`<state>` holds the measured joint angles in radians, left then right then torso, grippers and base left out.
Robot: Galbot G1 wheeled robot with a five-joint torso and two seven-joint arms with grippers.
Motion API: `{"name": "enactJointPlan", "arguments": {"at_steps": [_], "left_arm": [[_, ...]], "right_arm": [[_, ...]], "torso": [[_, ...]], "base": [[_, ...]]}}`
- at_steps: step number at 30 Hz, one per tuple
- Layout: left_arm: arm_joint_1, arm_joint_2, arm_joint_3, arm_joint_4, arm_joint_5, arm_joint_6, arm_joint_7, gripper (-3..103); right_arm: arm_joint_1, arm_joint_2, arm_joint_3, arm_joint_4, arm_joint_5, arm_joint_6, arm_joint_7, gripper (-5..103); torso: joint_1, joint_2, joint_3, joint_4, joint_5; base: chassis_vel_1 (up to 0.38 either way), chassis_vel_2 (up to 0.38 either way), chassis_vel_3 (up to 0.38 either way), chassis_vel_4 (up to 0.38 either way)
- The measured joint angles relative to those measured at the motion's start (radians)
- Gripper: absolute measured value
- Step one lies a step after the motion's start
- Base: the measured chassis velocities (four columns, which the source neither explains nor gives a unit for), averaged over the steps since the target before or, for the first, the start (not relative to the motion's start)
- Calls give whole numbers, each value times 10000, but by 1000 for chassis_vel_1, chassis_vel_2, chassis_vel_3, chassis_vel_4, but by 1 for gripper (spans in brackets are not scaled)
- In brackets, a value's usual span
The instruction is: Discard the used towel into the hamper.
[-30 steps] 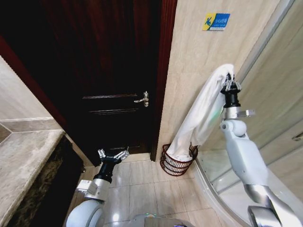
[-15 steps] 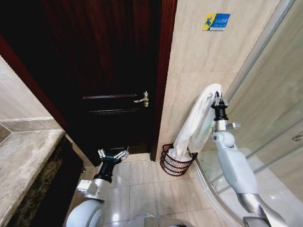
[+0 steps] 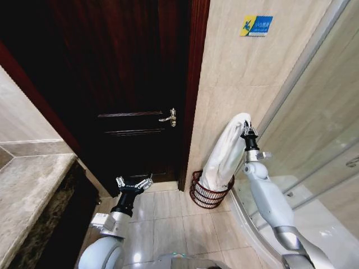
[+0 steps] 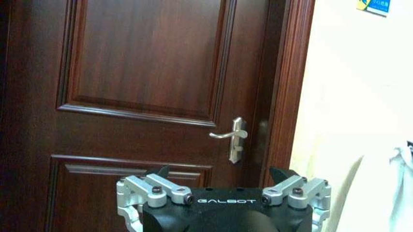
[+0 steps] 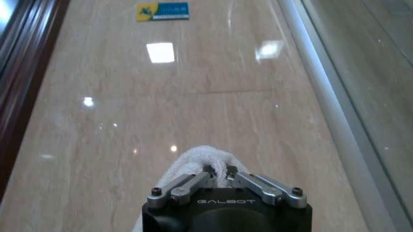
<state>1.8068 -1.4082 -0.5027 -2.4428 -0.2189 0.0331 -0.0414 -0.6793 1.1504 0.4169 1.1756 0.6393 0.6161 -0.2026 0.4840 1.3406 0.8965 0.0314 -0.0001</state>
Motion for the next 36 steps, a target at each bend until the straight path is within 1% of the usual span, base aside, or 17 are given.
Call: {"name": "enactJointPlan", "arguments": {"at_steps": [9,10,14,23,25,31,36], "left_arm": [[0,0,0,0,0,0,0,100],[0,0,0,0,0,0,0,100],[0,0,0,0,0,0,0,100],[0,0,0,0,0,0,0,100],[0,0,0,0,0,0,0,100],[0,0,0,0,0,0,0,100],[0,0,0,0,0,0,0,100]], "right_arm": [[-182,177,33,-843,-95,385,-320,3],[-268,156,-8,-1161,-98,566,-484,3],[-484,125,-31,-1671,-95,814,-627,3],[-784,238,-17,-2151,-100,1035,-766,3],[-798,313,-98,-2550,-239,1172,-887,3],[-878,398,-254,-2919,-347,1223,-956,3],[-995,644,-274,-3093,-336,1014,-921,3]], "torso": [[0,0,0,1,0],[0,0,0,1,0],[0,0,0,-2,4],[0,1,0,0,-1],[0,0,0,2,3],[0,0,0,0,0],[0,0,0,1,1]], "base": [[0,0,0,0],[0,0,0,0],[0,0,0,0],[0,0,0,0],[0,0,0,0],[0,0,0,0],[0,0,0,0]]}}
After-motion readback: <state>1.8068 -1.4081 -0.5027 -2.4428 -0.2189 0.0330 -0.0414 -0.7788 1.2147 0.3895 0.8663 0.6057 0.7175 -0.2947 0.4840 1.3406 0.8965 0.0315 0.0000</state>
